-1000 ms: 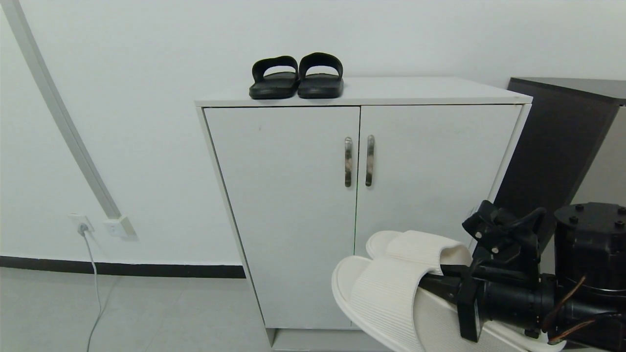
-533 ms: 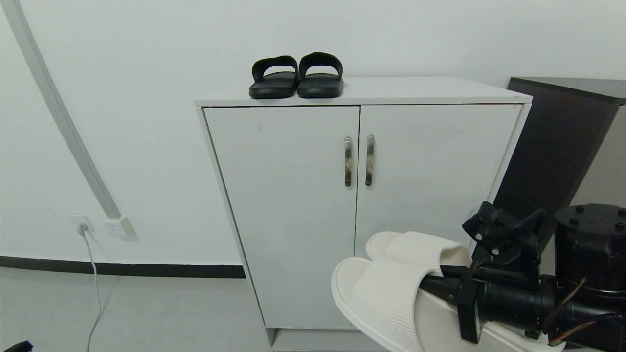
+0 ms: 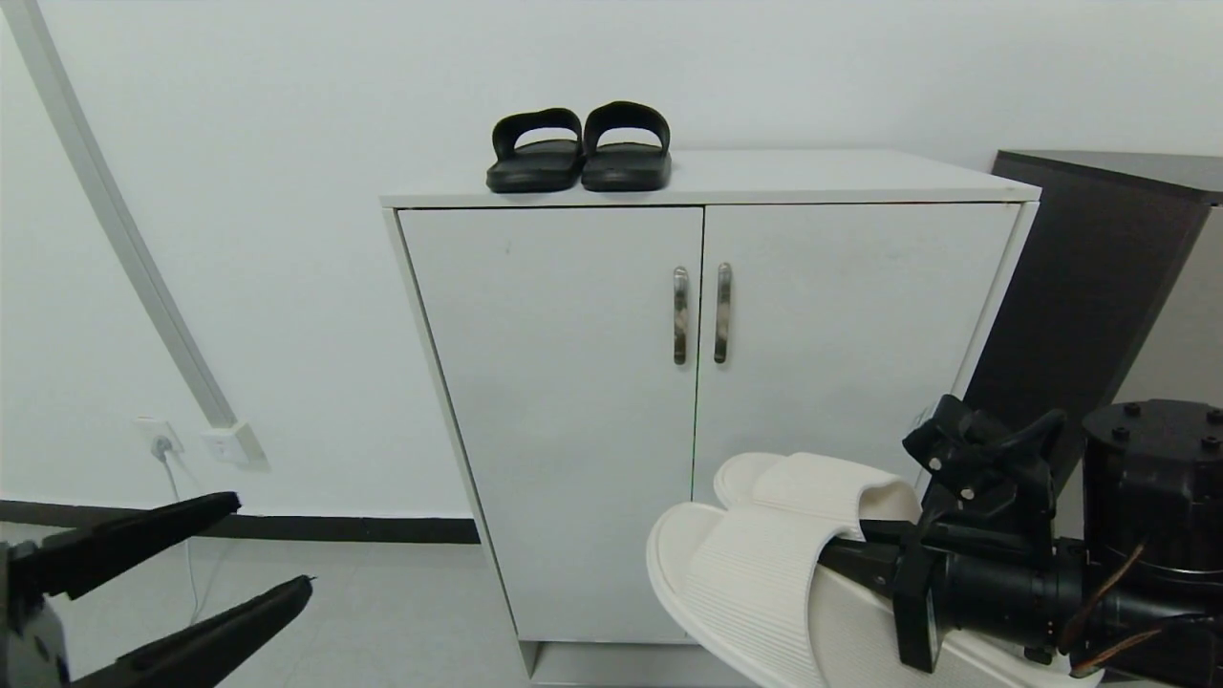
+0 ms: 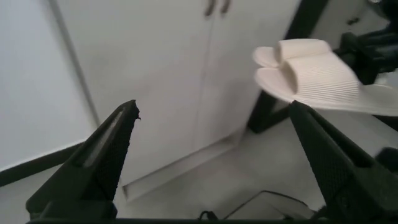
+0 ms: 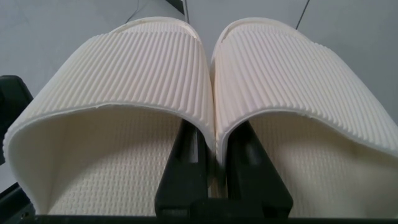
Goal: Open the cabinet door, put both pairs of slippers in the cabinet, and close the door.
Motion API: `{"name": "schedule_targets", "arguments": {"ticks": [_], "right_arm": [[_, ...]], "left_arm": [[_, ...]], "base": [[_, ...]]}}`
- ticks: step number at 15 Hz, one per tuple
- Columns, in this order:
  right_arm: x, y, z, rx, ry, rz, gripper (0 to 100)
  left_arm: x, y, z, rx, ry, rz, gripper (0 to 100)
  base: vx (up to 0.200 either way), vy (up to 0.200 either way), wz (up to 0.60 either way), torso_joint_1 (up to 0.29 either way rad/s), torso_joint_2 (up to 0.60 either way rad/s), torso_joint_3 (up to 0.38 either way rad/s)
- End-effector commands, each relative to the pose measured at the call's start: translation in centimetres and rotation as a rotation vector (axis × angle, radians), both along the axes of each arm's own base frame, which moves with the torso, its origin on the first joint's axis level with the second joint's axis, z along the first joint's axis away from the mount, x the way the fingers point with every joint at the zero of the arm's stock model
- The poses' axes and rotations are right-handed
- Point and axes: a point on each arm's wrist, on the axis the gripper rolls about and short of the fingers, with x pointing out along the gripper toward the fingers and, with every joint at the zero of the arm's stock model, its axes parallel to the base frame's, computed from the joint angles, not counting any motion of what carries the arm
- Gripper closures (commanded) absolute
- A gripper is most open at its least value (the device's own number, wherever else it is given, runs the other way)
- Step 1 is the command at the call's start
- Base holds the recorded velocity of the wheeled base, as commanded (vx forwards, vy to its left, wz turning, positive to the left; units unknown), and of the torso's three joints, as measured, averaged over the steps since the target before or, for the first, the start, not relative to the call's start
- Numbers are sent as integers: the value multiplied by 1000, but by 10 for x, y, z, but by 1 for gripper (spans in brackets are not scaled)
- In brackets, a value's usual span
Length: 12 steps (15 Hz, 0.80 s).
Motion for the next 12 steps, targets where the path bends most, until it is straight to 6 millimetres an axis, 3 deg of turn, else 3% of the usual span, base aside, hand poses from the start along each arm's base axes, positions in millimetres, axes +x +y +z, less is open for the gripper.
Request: {"name": "schedule_targets", "arguments": {"ticks": [1,4,5,12], "right_arm": [[0,1,-1,-2,3,3,100],[-1,1,0,1,0,6,100],[-1,1,0,1,0,6,100],[-1,1,-4,-8,15,5,100]], "left_arm": [[35,-19,7,14,78,-97,0],[74,-47,18,17,98,-187,0],[77,-52,21,11,84,-204,0],[127,-139,36,-168,92,-390,0]], "base": [[0,0,0,0,0,0],[0,0,0,0,0,0],[0,0,0,0,0,0],[0,0,0,0,0,0]]}}
